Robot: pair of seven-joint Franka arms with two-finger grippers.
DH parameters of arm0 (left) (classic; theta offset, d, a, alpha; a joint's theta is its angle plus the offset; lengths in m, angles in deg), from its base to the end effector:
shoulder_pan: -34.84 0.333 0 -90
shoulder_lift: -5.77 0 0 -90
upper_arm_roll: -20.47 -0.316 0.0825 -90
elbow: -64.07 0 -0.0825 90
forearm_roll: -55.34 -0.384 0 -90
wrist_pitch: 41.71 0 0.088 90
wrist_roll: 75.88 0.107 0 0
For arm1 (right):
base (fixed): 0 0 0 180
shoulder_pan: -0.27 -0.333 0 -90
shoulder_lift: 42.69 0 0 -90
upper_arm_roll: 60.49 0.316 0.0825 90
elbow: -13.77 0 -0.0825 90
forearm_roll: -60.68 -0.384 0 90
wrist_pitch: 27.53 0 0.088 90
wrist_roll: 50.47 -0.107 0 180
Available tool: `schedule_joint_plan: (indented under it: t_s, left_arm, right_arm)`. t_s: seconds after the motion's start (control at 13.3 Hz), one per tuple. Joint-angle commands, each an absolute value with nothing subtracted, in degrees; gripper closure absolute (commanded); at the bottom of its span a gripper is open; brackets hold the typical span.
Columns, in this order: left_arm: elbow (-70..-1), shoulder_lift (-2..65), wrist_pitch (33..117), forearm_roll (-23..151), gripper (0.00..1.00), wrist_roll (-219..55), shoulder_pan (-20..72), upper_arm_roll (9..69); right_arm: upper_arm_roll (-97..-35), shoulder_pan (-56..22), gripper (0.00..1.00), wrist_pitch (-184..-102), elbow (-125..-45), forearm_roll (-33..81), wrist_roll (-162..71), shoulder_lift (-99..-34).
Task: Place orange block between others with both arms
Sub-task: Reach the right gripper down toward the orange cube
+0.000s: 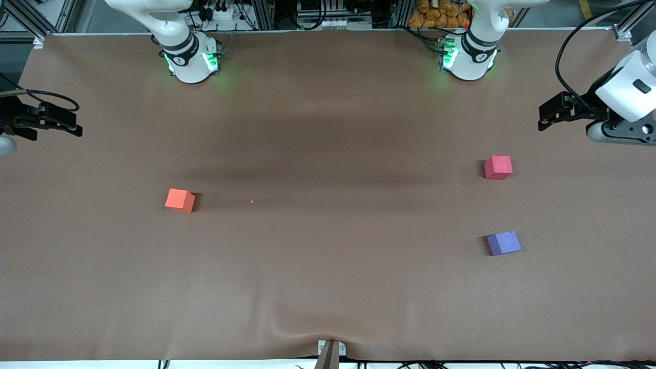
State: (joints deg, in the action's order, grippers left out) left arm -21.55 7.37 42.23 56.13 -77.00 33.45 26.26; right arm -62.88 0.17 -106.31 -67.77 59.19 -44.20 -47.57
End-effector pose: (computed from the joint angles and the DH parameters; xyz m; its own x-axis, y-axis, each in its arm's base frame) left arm 0.5481 -0.0698 0.6358 0.9926 -0.1069 -0.0574 -0.1062 -0.9942 0.0155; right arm 0.5599 -0.0181 0.6295 0.9888 0.0744 -0.1296 0.0702 -0.9969 -0.0368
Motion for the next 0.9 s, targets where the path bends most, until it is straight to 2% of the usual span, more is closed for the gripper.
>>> schedule_joint_plan:
  t_s: [0.0,0.53,0.82]
  left_arm:
    - [-21.7,6.9,41.8,55.0,0.0,-76.9,33.5,26.4]
    - [-21.6,7.0,41.9,55.0,0.0,-76.9,33.5,26.4]
    - [-21.6,7.0,41.9,55.0,0.0,-76.9,33.7,26.3]
  right_arm:
    - [-63.4,-0.8,0.0,-105.6,-67.6,59.1,-43.9,-46.8]
    - [-63.2,-1.2,0.0,-105.6,-68.0,58.9,-44.1,-47.3]
    - [-63.2,-2.2,0.0,-108.6,-68.0,58.4,-44.3,-57.3]
